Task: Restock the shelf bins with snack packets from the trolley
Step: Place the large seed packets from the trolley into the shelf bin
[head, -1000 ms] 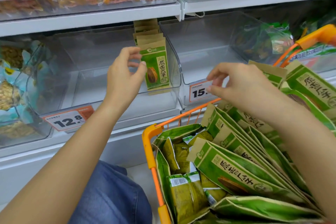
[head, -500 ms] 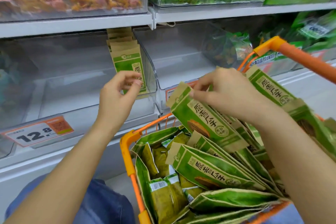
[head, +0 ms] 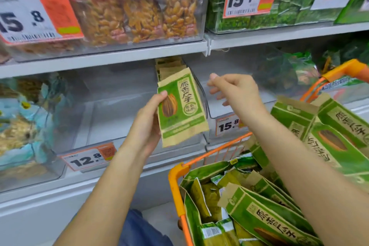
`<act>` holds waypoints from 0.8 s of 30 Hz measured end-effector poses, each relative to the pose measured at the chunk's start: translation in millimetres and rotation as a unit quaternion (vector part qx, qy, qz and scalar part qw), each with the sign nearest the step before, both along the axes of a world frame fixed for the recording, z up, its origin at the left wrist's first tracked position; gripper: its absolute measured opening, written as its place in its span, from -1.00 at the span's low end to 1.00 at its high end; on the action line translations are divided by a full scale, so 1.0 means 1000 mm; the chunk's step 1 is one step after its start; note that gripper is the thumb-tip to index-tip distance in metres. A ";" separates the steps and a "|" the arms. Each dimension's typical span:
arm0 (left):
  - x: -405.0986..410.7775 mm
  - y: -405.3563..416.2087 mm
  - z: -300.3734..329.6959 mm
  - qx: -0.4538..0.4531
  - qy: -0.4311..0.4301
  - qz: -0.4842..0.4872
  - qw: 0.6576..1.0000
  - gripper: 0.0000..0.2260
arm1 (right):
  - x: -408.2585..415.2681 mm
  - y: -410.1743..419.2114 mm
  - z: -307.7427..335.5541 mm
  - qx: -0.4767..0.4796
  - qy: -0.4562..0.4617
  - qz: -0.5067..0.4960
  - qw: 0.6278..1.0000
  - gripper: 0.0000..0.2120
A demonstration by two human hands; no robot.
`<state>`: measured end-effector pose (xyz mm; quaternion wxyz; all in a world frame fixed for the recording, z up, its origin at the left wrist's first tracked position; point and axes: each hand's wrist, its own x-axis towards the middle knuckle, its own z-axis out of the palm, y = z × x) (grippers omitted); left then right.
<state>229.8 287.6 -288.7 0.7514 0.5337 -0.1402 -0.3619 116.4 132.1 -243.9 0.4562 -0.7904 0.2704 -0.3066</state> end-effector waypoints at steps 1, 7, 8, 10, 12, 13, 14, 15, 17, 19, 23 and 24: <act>0.007 0.003 0.001 0.012 -0.015 0.038 0.999 -0.80 | 0.005 -0.006 -0.010 -0.038 0.043 -0.012 0.998 -0.77; 0.038 -0.001 0.000 0.065 -0.210 0.190 0.957 -0.89 | 0.009 -0.010 -0.054 -0.163 0.245 0.044 0.955 -0.57; 0.039 -0.005 -0.001 0.084 -0.240 0.188 0.949 -0.90 | 0.008 -0.010 -0.057 -0.179 0.255 0.054 0.949 -0.59; 0.039 -0.011 -0.005 0.116 -0.290 0.160 0.936 -0.88 | 0.007 -0.012 -0.058 -0.186 0.243 0.054 0.951 -0.62; 0.039 -0.018 -0.014 0.151 -0.326 0.104 0.928 -0.90 | 0.007 -0.013 -0.059 -0.194 0.234 0.051 0.951 -0.63; 0.038 -0.022 -0.019 0.173 -0.347 0.076 0.919 -0.89 | 0.007 -0.012 -0.060 -0.201 0.233 0.050 0.950 -0.63; 0.039 -0.025 -0.024 0.201 -0.373 0.056 0.904 -0.84 | 0.007 -0.012 -0.061 -0.204 0.229 0.050 0.950 -0.62; 0.040 -0.027 -0.026 0.234 -0.402 0.040 0.885 -0.79 | 0.007 -0.012 -0.061 -0.204 0.227 0.052 0.951 -0.62; 0.042 -0.032 -0.026 0.284 -0.434 0.032 0.854 -0.73 | 0.007 -0.012 -0.062 -0.206 0.227 0.054 0.950 -0.62; 0.045 -0.034 -0.025 0.308 -0.424 0.057 0.850 -0.70 | 0.007 -0.015 -0.063 -0.206 0.221 0.055 0.952 -0.64; 0.047 -0.033 -0.026 0.321 -0.422 0.115 0.840 -0.52 | 0.007 -0.014 -0.063 -0.207 0.223 0.054 0.951 -0.64; 0.048 -0.032 -0.028 0.319 -0.422 0.125 0.839 -0.50 | 0.007 -0.013 -0.063 -0.207 0.224 0.054 0.951 -0.63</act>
